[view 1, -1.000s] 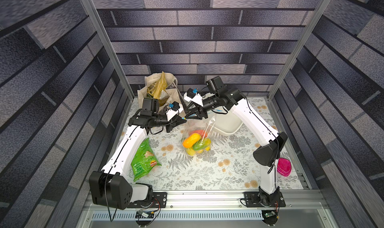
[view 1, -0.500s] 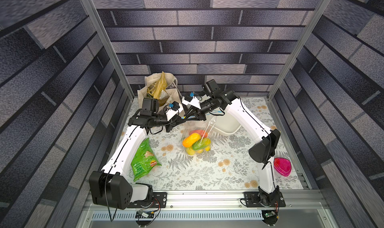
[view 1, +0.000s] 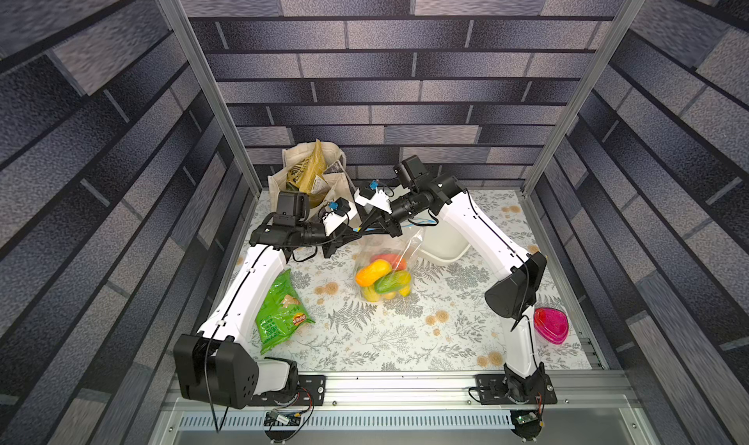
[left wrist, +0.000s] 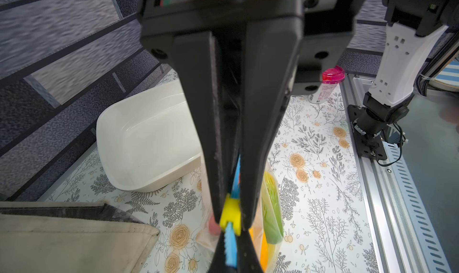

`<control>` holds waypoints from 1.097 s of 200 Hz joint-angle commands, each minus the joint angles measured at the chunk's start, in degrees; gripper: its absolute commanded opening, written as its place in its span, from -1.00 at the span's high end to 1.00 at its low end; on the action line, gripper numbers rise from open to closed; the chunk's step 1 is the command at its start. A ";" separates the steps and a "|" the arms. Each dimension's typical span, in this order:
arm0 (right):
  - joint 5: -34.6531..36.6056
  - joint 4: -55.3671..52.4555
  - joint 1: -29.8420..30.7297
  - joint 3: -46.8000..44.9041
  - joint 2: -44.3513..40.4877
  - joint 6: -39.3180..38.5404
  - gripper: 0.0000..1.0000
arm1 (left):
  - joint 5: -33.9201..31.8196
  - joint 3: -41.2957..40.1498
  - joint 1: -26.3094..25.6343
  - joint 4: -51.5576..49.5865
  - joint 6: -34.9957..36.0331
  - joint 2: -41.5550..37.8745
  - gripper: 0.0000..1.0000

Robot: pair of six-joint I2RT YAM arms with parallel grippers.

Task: Place the mango in a zip-top bag and seal the zipper
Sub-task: Zip the zipper on the zipper food storage bag.

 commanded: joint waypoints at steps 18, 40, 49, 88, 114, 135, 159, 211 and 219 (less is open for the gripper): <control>3.30 0.92 -0.91 -2.52 -3.00 0.99 0.94 | 3.04 -1.95 2.28 3.39 -2.97 -3.37 1.00; 3.28 1.97 -1.54 -5.15 -6.00 1.31 0.95 | 2.70 -2.14 2.46 4.32 -3.88 -3.50 1.00; 3.31 2.06 -1.69 -5.86 -6.55 1.24 0.95 | 2.61 -2.09 2.47 4.62 -4.38 -3.34 1.00; 4.99 0.73 -3.21 -8.64 -8.98 0.54 0.96 | 1.69 -2.60 3.59 6.20 -6.12 -3.66 1.00; 6.94 1.73 -5.27 -14.75 -12.64 0.48 0.96 | 0.74 -3.37 4.90 7.64 -7.58 -4.32 1.00; 8.83 3.02 -6.69 -19.04 -15.33 0.78 0.96 | -0.29 -3.80 5.41 8.45 -8.36 -4.43 1.00; 9.99 3.99 -8.71 -22.92 -17.88 1.25 0.97 | -1.29 -4.00 5.80 8.93 -9.03 -4.52 1.00; 12.61 7.03 -13.50 -33.32 -25.43 2.61 0.98 | -2.25 -5.01 7.11 10.29 -9.73 -5.27 1.00; 13.28 7.67 -14.21 -34.85 -26.40 2.98 0.99 | -2.36 -4.97 7.13 10.18 -9.80 -5.23 1.00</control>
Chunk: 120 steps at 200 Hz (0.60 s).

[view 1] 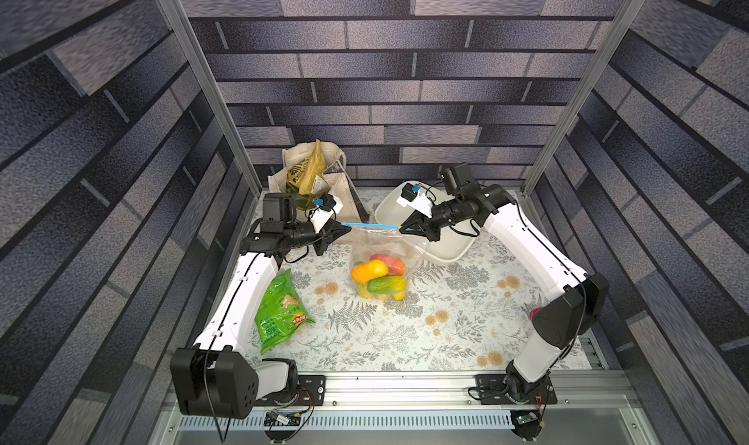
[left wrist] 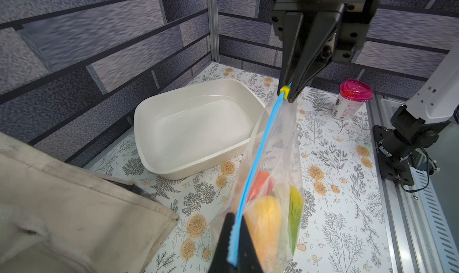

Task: Place the mango in a zip-top bag and seal the zipper
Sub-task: Zip the zipper on the zipper food storage bag.

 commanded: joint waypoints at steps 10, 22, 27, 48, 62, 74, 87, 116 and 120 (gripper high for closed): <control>4.71 1.11 -3.71 -6.06 -5.13 2.16 1.00 | -1.67 -0.49 1.49 2.09 -1.93 -1.53 1.00; 5.28 2.13 -4.97 -8.07 -6.29 3.03 1.00 | -1.86 -0.57 1.66 2.17 -2.02 -1.49 1.00; 5.39 2.42 -5.53 -8.80 -6.70 3.31 1.00 | -1.86 -0.66 1.75 2.17 -2.02 -1.60 1.00; 5.36 3.88 -7.41 -10.94 -8.36 4.30 1.00 | -1.93 -0.76 1.84 2.43 -2.11 -1.69 1.00; 5.82 4.12 -8.37 -11.49 -8.87 4.64 1.00 | -2.12 -0.76 1.93 2.43 -2.25 -1.60 1.00; 5.76 4.15 -9.16 -11.63 -9.07 4.94 1.00 | -2.30 -0.76 1.93 2.35 -2.22 -1.59 1.00; 5.55 4.18 -9.79 -11.75 -9.18 5.18 1.00 | -2.39 -0.82 1.93 2.38 -2.22 -1.59 1.00; 5.72 4.37 -10.84 -12.26 -10.03 5.62 1.00 | -2.41 -0.84 1.94 2.52 -2.28 -1.61 1.00; 5.65 4.53 -10.88 -12.41 -10.27 5.71 1.00 | -2.39 -0.84 1.93 2.54 -2.35 -1.58 1.00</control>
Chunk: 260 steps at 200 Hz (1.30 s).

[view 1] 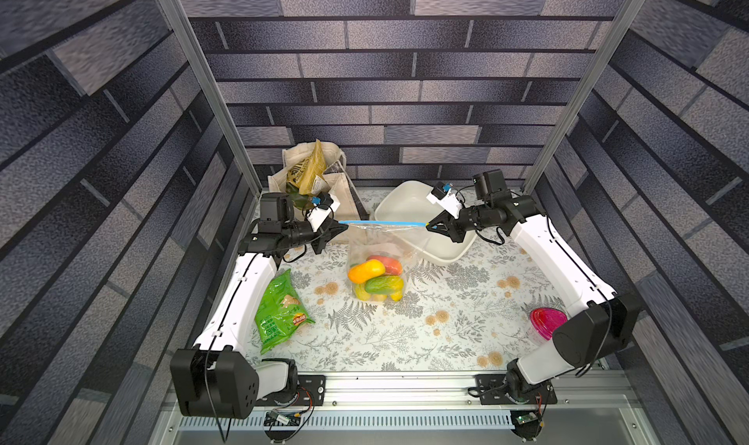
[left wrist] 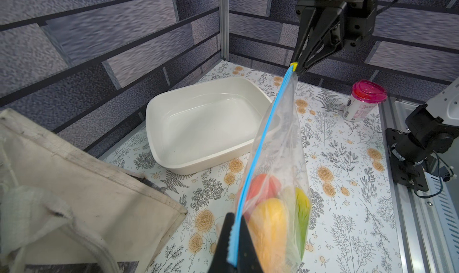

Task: Place the mango in a zip-top bag and seal the zipper
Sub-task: Zip the zipper on the zipper food storage bag, then reset both arms

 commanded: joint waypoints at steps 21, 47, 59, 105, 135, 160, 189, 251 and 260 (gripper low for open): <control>1.53 0.21 -2.00 -1.84 -3.27 1.44 1.00 | -0.64 -0.27 1.08 1.38 -1.47 -1.13 1.00; 0.68 0.57 -2.07 -2.25 -4.18 1.38 1.00 | -1.49 -0.49 1.08 1.66 -1.87 -1.12 1.00; 2.32 0.68 -2.28 -2.51 -4.61 1.29 1.00 | -2.56 -0.99 1.15 1.94 -1.92 -1.55 1.00; -9.56 6.75 -2.72 -0.86 -2.89 7.31 0.81 | -0.11 0.12 -0.80 3.75 -4.52 -0.78 0.62; -10.16 19.43 -2.63 -4.61 -5.26 18.06 0.20 | -1.56 1.31 -3.06 2.35 -5.79 -0.89 -0.98; -7.12 22.14 -2.66 -4.09 -5.91 23.61 -0.41 | -7.69 -1.22 -3.10 7.03 -11.21 -4.04 -0.99; 12.51 24.46 -2.70 -7.21 -9.39 29.36 -1.00 | -30.70 -9.05 -3.04 21.26 -27.97 -11.26 -1.00; 56.86 43.73 -3.87 -36.80 -27.19 32.67 -1.00 | -75.08 -25.12 -0.50 20.82 -44.12 -17.77 -1.00; 62.24 46.97 -3.94 -41.85 -28.76 31.78 -1.00 | -77.16 -27.88 -0.48 22.74 -43.79 -16.92 -1.00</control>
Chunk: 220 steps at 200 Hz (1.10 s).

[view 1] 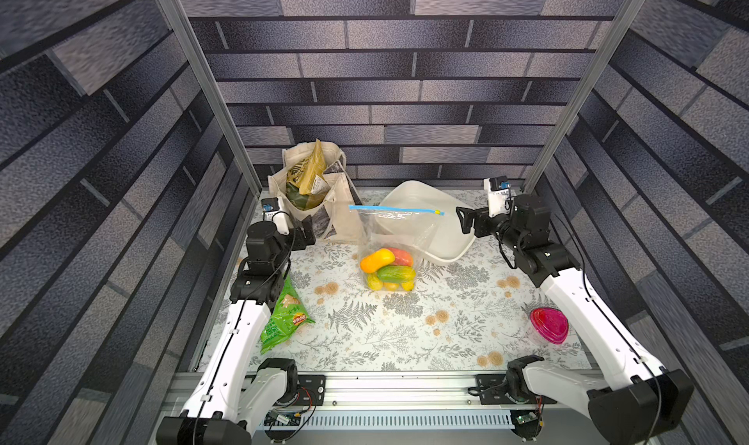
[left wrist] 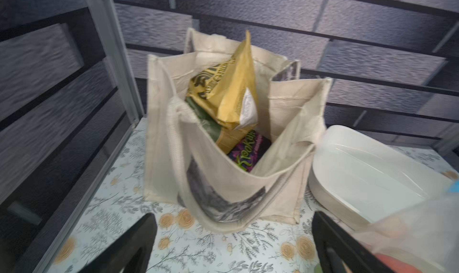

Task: Place the mango in a zip-top bag and seal the zipper
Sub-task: Reset both arms

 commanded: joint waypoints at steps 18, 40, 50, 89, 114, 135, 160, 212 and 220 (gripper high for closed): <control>23.82 16.18 -1.71 -19.33 -4.45 0.41 -1.00 | -15.01 -12.76 0.45 10.09 -4.03 3.43 -1.00; 23.70 25.42 -2.65 -28.63 -3.28 -0.15 -1.00 | -11.19 -20.03 1.36 22.85 -4.93 7.06 -1.00; 25.01 27.38 -2.96 -30.45 -1.16 0.00 -1.00 | -11.44 -21.87 1.39 27.67 -3.24 10.14 -1.00; 29.11 41.00 -4.23 -35.79 9.05 2.72 -1.00 | -10.27 -21.82 0.97 37.84 1.23 22.53 -1.00; 30.28 46.82 -5.32 -37.45 13.14 5.39 -1.00 | -8.88 -21.38 -0.23 37.21 3.47 22.79 -1.00; 32.69 51.29 -5.38 -36.97 15.91 3.51 -1.00 | -4.85 -21.97 -0.54 38.80 6.07 22.79 -0.99; 26.82 56.70 -6.72 -38.48 19.17 2.37 -1.00 | -2.98 -22.21 0.84 50.47 10.73 30.90 -1.00; 24.42 49.01 -7.39 -31.44 23.59 1.68 -1.00 | -4.24 -22.45 2.98 53.04 7.16 34.85 -1.00; 24.48 48.80 -7.42 -31.49 23.45 1.73 -1.00 | -3.61 -21.38 3.71 50.39 6.27 34.47 -1.00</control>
